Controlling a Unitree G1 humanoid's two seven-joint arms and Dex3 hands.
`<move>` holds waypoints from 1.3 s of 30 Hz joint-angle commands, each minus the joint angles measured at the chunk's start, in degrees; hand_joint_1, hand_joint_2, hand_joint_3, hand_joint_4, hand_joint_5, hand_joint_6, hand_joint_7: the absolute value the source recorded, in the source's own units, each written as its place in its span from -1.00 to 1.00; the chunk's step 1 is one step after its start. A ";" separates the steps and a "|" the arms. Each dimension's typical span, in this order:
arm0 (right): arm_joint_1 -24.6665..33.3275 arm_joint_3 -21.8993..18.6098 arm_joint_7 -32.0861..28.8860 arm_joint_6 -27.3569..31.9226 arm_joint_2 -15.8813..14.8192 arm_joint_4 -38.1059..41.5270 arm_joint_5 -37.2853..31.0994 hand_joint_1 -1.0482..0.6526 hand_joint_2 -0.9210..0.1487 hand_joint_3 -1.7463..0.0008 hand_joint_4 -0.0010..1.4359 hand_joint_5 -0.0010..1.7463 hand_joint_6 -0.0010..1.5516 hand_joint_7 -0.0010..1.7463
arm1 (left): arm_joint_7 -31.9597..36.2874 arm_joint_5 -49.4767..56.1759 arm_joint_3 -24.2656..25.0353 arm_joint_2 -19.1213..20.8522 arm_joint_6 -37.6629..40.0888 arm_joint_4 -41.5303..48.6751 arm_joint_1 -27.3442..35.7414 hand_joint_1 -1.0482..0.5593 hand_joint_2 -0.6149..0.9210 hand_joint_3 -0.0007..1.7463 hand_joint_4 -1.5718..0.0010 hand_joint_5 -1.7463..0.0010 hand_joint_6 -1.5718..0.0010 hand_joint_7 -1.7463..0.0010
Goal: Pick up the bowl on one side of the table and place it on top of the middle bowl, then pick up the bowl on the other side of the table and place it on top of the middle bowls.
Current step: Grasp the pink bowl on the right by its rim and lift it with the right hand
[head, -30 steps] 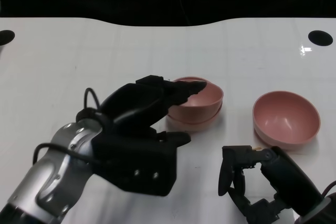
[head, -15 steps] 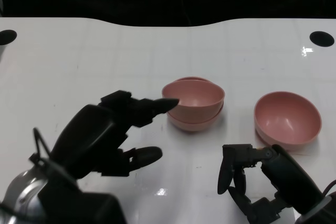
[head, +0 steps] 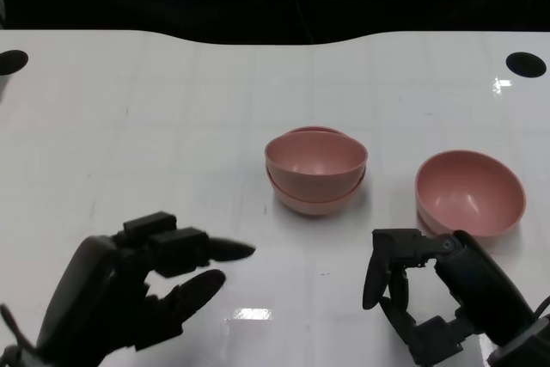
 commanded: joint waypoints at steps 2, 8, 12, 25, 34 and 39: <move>-0.46 -1.05 -0.37 -0.32 -0.44 0.34 0.85 0.61 0.38 -0.72 0.36 1.00 0.13 0.55 | 1.12 -1.64 1.47 -0.94 -2.68 1.46 2.14 0.23 0.51 0.20 0.00 -0.57 -0.10 0.10; -1.42 -2.22 -2.62 -2.09 -0.18 1.89 -0.76 0.64 0.40 -0.75 0.35 1.00 0.14 0.53 | 0.86 -3.11 2.84 -3.01 -3.17 1.39 6.31 0.32 0.26 0.64 -0.07 -0.85 -0.16 -0.31; -2.43 -3.23 -4.63 -3.09 -0.12 3.14 -1.26 0.66 0.40 -0.75 0.36 1.00 0.14 0.50 | 1.01 -3.38 3.00 -4.05 -4.60 3.54 6.97 0.35 0.13 0.83 -0.15 -0.89 -0.17 -0.55; -1.92 -5.68 -4.08 19.37 -5.54 -11.46 -14.27 0.23 -0.46 0.46 -0.29 0.13 -0.19 -0.48 | 0.71 -2.80 3.33 -5.24 -5.70 6.77 6.10 0.28 0.12 0.82 -0.13 -0.96 -0.10 -0.68; -3.39 -4.93 -1.53 33.67 -11.25 -18.18 -28.28 -0.06 -0.78 0.99 -0.36 -0.44 -0.35 -0.91 | 0.26 -3.50 3.22 -5.07 -5.72 7.39 5.64 0.30 0.12 0.85 -0.13 -0.95 -0.11 -0.67; -5.08 -3.25 -1.45 35.05 -13.73 -16.52 -33.02 -0.11 -0.72 1.00 -0.40 -0.54 -0.37 -0.95 | 0.00 -3.57 3.25 -4.81 -5.54 7.18 5.72 0.31 0.10 0.85 -0.13 -0.95 -0.11 -0.66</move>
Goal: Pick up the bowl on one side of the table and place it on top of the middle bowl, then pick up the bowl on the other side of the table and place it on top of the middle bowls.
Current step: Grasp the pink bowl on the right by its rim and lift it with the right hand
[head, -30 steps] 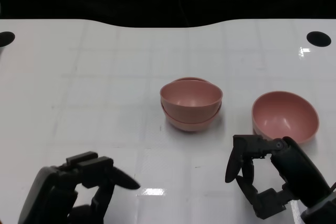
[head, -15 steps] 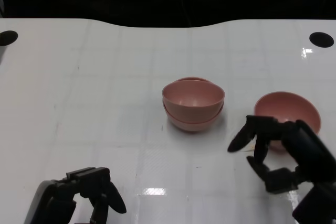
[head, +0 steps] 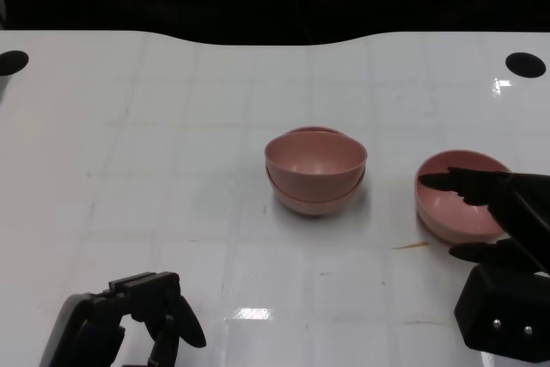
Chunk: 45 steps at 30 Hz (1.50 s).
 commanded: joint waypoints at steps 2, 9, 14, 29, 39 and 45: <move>-2.62 2.23 1.59 2.03 -3.45 1.60 -4.72 -0.14 -0.73 1.00 -0.41 -0.58 -0.38 -0.96 | -0.07 -0.43 0.72 0.81 -0.64 0.47 0.00 0.31 0.10 0.84 -0.13 -0.96 -0.11 -0.66; -6.36 5.68 3.80 5.22 -5.15 6.03 -9.43 -0.20 -0.76 1.00 -0.33 -0.74 -0.38 -0.99 | -0.27 -0.47 0.61 0.90 -0.53 0.06 0.11 0.34 0.10 0.85 -0.14 -0.95 -0.12 -0.66; -10.09 8.65 6.20 6.61 -5.49 11.40 -10.47 -0.23 -0.83 0.98 -0.33 -0.80 -0.40 -1.00 | -0.20 -0.19 0.62 0.94 -0.63 0.02 0.06 0.32 0.09 0.85 -0.13 -0.97 -0.12 -0.67; -18.52 16.14 1.92 2.77 -5.24 30.15 -11.11 -0.10 -0.99 0.98 0.02 -0.87 -0.24 -0.96 | -1.23 -1.18 0.18 1.24 -0.26 -0.47 0.45 0.31 0.10 0.87 -0.12 -0.97 -0.10 -0.66; -22.17 16.56 -16.39 -10.00 -5.59 41.67 -8.82 0.12 -1.00 0.96 0.24 0.87 0.72 -0.86 | -1.26 -0.98 0.02 1.44 -0.07 -0.54 0.49 0.30 0.10 0.85 -0.11 -0.96 -0.11 -0.65; -22.93 16.68 -22.46 -11.87 -5.91 42.94 -9.75 0.13 -0.95 0.99 0.18 1.00 0.02 0.59 | -1.19 -0.74 -0.07 1.42 0.03 -0.58 0.46 0.30 0.11 0.83 -0.11 -0.96 -0.11 -0.65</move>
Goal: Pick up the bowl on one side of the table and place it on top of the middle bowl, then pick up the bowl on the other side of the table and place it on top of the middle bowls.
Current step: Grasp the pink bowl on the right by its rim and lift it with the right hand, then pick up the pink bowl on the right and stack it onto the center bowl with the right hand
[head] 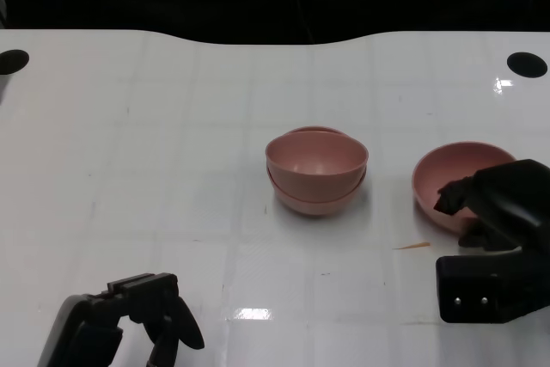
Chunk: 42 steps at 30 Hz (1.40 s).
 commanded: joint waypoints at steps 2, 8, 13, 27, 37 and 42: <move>-0.69 -0.70 -4.19 -0.76 -1.55 -0.62 0.16 0.13 -0.99 0.96 0.18 1.00 -0.02 0.62 | -0.67 0.26 0.24 0.90 -0.21 -0.03 0.00 0.30 0.12 0.82 -0.12 -0.96 -0.11 -0.65; -0.97 -2.34 -3.35 -0.71 -1.55 -4.29 2.32 0.11 -0.97 0.91 0.23 1.00 0.03 0.59 | -0.85 0.16 0.22 0.91 0.25 -0.39 0.24 0.30 0.14 0.79 -0.12 -0.94 -0.11 -0.64; -0.91 -3.00 -3.54 -0.23 -1.47 -8.33 1.93 0.09 -0.84 0.80 0.28 1.00 0.17 0.34 | -0.70 0.62 0.27 0.90 0.24 -0.49 0.29 0.30 0.15 0.78 -0.12 -0.94 -0.11 -0.64; -6.00 -3.82 -2.64 -3.64 2.94 -11.56 6.95 0.08 0.08 -0.38 0.35 1.00 0.04 0.76 | -0.47 1.39 0.12 0.82 0.34 -0.63 0.33 0.30 0.16 0.77 -0.13 -0.93 -0.11 -0.64; -10.40 -2.90 1.57 -4.37 7.23 -9.03 9.52 0.10 0.16 -0.53 0.35 1.00 0.01 0.86 | -0.69 1.09 -0.27 0.72 0.49 -0.59 0.36 0.29 0.16 0.76 -0.13 -0.92 -0.10 -0.64; -10.53 -3.07 1.83 -4.59 7.39 -8.80 9.61 0.10 0.16 -0.53 0.34 1.00 0.00 0.87 | -0.65 1.12 -0.29 0.74 0.48 -0.58 0.35 0.29 0.16 0.76 -0.13 -0.93 -0.10 -0.64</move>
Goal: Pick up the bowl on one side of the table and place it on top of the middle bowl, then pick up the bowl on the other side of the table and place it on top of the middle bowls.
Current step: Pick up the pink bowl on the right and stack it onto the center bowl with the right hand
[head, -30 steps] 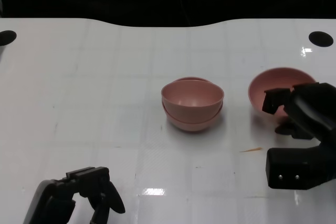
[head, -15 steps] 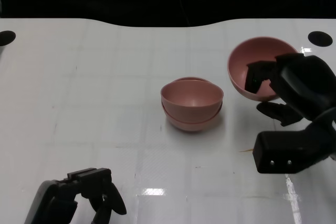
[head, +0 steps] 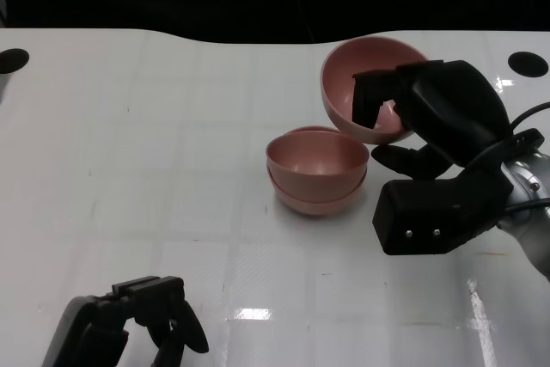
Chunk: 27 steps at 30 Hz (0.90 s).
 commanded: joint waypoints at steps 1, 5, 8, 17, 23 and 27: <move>-0.94 -0.56 0.25 -0.33 -0.33 0.14 0.86 0.10 0.16 -0.53 0.34 1.00 0.00 0.87 | -0.66 -0.12 0.05 0.66 0.15 -0.30 0.21 0.29 0.16 0.76 -0.12 -0.93 -0.10 -0.64; -6.15 2.16 0.64 -5.49 5.10 8.86 3.03 0.07 0.16 -0.42 0.34 1.00 -0.05 0.94 | -0.97 0.08 -0.35 0.53 1.06 -0.74 0.66 0.28 0.17 0.77 -0.09 -0.96 -0.09 -0.65; -7.52 2.81 -0.58 -6.91 5.81 11.57 2.31 0.06 0.07 -0.27 0.32 1.00 0.01 0.72 | -0.61 0.64 -0.37 0.51 1.17 -1.05 0.78 0.29 0.16 0.77 -0.09 -0.97 -0.08 -0.64; -8.82 3.48 -1.87 -8.49 6.85 14.70 1.80 0.07 0.20 -0.40 0.37 1.00 -0.06 1.00 | -0.41 1.07 -0.36 0.62 1.11 -0.95 0.58 0.28 0.16 0.78 -0.08 -0.98 -0.08 -0.64; -9.21 3.75 -1.35 -8.92 7.79 16.24 2.53 0.07 0.23 -0.54 0.38 1.00 -0.01 0.96 | -0.67 0.84 -0.51 0.60 1.46 -1.28 0.71 0.28 0.15 0.79 -0.08 -0.97 -0.08 -0.65; -9.67 4.13 -1.02 -9.78 7.90 17.35 2.52 0.08 0.26 -0.57 0.37 1.00 -0.01 0.95 | -0.70 0.83 -0.65 0.60 1.62 -1.54 0.85 0.29 0.14 0.80 -0.09 -0.97 -0.08 -0.65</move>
